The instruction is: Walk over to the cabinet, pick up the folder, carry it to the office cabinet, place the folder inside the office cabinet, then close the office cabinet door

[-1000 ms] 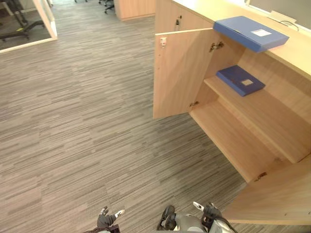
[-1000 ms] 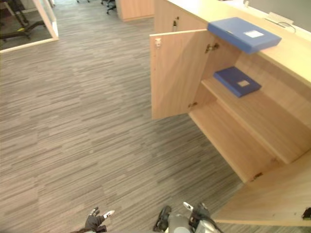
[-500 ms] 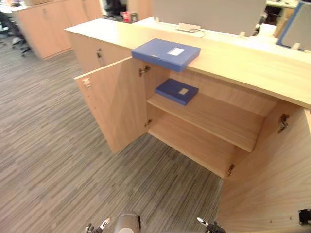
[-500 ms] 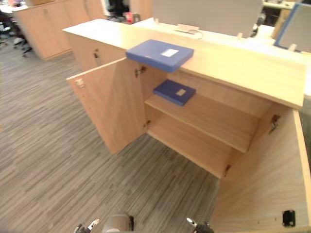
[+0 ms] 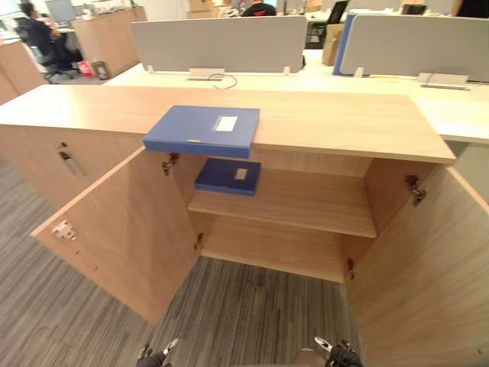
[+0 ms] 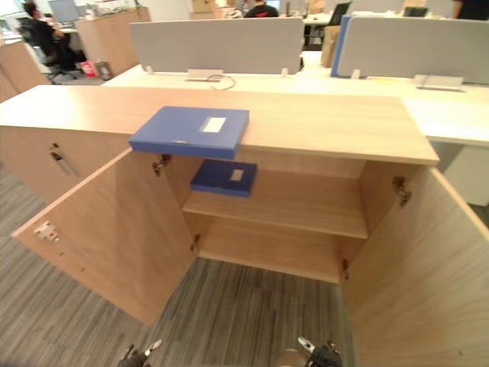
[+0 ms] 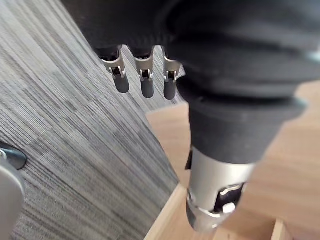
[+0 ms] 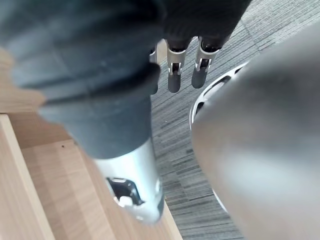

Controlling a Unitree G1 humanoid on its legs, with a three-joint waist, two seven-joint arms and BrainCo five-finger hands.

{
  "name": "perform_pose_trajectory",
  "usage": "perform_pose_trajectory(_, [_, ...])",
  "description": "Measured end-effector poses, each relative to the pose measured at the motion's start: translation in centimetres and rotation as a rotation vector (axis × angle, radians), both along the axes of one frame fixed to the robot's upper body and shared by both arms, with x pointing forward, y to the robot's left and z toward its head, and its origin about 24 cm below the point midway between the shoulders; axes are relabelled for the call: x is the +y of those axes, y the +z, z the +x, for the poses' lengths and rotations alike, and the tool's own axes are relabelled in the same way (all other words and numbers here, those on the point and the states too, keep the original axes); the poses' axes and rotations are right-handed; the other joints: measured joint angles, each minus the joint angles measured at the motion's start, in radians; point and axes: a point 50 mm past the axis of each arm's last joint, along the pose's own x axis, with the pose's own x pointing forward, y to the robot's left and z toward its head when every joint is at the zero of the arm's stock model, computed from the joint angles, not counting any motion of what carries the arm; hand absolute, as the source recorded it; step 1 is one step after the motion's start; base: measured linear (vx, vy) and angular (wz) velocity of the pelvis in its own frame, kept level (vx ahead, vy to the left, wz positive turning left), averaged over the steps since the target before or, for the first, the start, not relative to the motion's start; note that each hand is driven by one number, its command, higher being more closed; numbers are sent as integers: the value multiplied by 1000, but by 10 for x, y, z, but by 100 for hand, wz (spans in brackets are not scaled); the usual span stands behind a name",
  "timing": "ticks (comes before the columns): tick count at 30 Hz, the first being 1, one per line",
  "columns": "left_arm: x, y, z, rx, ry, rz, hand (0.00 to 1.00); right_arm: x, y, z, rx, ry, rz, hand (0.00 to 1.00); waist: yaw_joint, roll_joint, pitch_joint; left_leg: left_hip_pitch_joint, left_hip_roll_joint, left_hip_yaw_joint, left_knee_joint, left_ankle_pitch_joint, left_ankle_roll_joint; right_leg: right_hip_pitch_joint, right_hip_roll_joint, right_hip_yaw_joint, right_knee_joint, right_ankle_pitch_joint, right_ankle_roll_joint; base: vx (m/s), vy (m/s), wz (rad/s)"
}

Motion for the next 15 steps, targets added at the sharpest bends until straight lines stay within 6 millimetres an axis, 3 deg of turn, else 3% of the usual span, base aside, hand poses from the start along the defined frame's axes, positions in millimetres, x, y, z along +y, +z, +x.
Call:
perform_pose_trajectory(4, [-11, 3, 21, -45, -55, -10, 0, 4, 0, 1, -9, -14, 6, 0, -10, -3, 1, 29, 70, 21, -32, -25, -41, -7, 110, -94, -404, 24, 10, 226, -86, -21])
perform_pose_trajectory(6, [-14, 3, 20, -46, -35, -23, 0, 4, 0, 0, -5, -18, 5, 0, -19, -4, 4, 67, 92, 14, -36, -58, -71, 21, 135, -94, -454, 106, 2, 275, -222, 3])
perform_pose_trajectory(8, [-20, 0, 11, -33, 19, -52, 0, 1, 0, 0, 1, -3, -5, 0, -27, 31, -20, 76, 144, 13, -16, -69, -90, 47, 188, -120, -479, 66, 5, 374, -278, 5])
perform_pose_trajectory(10, [-16, 1, 11, -48, 82, -58, 0, 2, 0, 0, 6, 13, -8, 0, -26, 26, -17, 11, 175, 11, 154, -73, -97, 83, 220, -124, -520, 48, -10, 311, -230, -4])
perform_pose_trajectory(12, [-9, 0, 3, -46, 171, -65, 0, 1, 0, -2, 10, 14, -13, 0, -22, 29, -12, -180, 260, 5, 603, -21, -152, 168, 282, -124, -591, 46, -28, 359, -226, -17])
perform_pose_trajectory(14, [-5, 0, -5, -36, 200, -59, 0, 4, 0, -1, 14, 37, -12, 0, -13, 25, -9, -272, 326, 21, 831, -22, -150, 255, 319, -120, -642, 38, -40, 347, -146, -25])
perform_pose_trajectory(15, [-2, 0, -7, -36, 196, -49, 0, 6, -1, -1, 19, 52, -10, 0, -9, 18, -9, -305, 339, 32, 863, -25, -145, 289, 324, -118, -676, 38, -40, 322, -120, -18])
